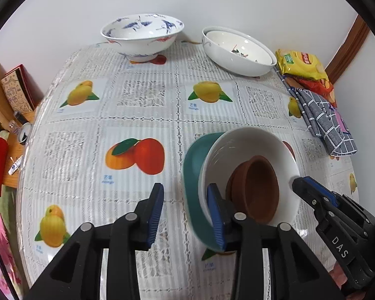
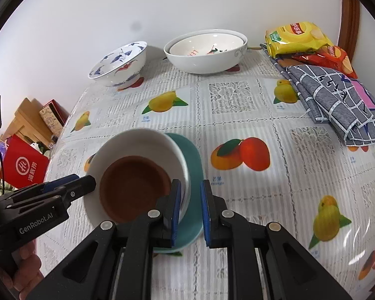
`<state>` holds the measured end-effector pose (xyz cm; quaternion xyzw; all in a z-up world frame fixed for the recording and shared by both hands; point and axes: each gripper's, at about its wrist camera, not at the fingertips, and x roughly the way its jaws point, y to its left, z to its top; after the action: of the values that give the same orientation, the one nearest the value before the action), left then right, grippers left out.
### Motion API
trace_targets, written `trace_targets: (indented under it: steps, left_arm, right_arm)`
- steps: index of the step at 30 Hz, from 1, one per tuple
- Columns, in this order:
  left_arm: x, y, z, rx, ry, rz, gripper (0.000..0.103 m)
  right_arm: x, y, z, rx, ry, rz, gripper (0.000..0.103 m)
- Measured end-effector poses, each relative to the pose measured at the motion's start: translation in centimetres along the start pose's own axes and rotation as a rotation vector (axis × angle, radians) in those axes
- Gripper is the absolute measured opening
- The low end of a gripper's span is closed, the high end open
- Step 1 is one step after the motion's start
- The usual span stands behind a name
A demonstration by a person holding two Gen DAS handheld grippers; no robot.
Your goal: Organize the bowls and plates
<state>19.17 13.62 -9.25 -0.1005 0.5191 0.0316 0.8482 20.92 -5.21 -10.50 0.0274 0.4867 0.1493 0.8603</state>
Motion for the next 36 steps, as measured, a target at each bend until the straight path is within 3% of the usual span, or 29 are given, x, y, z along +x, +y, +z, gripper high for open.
trace_targets:
  steps: [4, 6, 8, 14, 19, 21, 23, 27, 30, 36]
  left_arm:
    - [-2.0, -0.3, -0.9, 0.009, -0.037, 0.001, 0.043]
    - [-3.4, -0.6, -1.7, 0.017, -0.065, -0.003, 0.044]
    - [-4.8, -1.3, -2.6, 0.023, -0.097, -0.013, 0.045]
    - [-8.1, -3.3, -5.8, 0.037, -0.167, -0.024, 0.049]
    - [-10.7, -5.1, -8.5, 0.061, -0.229, -0.006, 0.069]
    - [-11.9, -6.0, -10.0, 0.073, -0.256, -0.001, 0.079]
    - [-12.8, -6.8, -11.0, 0.079, -0.266, 0.006, 0.086]
    - [-14.4, -8.2, -13.1, 0.111, -0.29, 0.005, 0.09]
    - [-15.5, -9.1, -14.5, 0.124, -0.307, 0.008, 0.091]
    - [-17.1, -10.2, -16.1, 0.147, -0.344, 0.043, 0.092]
  right_arm:
    - [-2.4, 0.2, -1.0, -0.013, -0.037, -0.018, 0.02]
    - [-4.0, 0.3, -1.6, -0.02, -0.064, -0.036, 0.035]
    - [-5.6, 0.2, -2.2, -0.023, -0.096, -0.057, 0.039]
    - [-10.7, -0.6, -4.4, -0.022, -0.163, -0.121, 0.04]
    - [-14.0, -1.9, -7.4, -0.005, -0.185, -0.21, 0.042]
    - [-15.3, -2.4, -8.7, 0.007, -0.202, -0.214, 0.062]
    - [-16.8, -3.0, -10.1, 0.026, -0.233, -0.192, 0.074]
    - [-19.5, -3.4, -12.4, 0.021, -0.259, -0.241, 0.09]
    - [-21.0, -3.4, -13.7, 0.005, -0.262, -0.297, 0.093]
    - [-23.2, -4.2, -15.4, 0.036, -0.275, -0.278, 0.093]
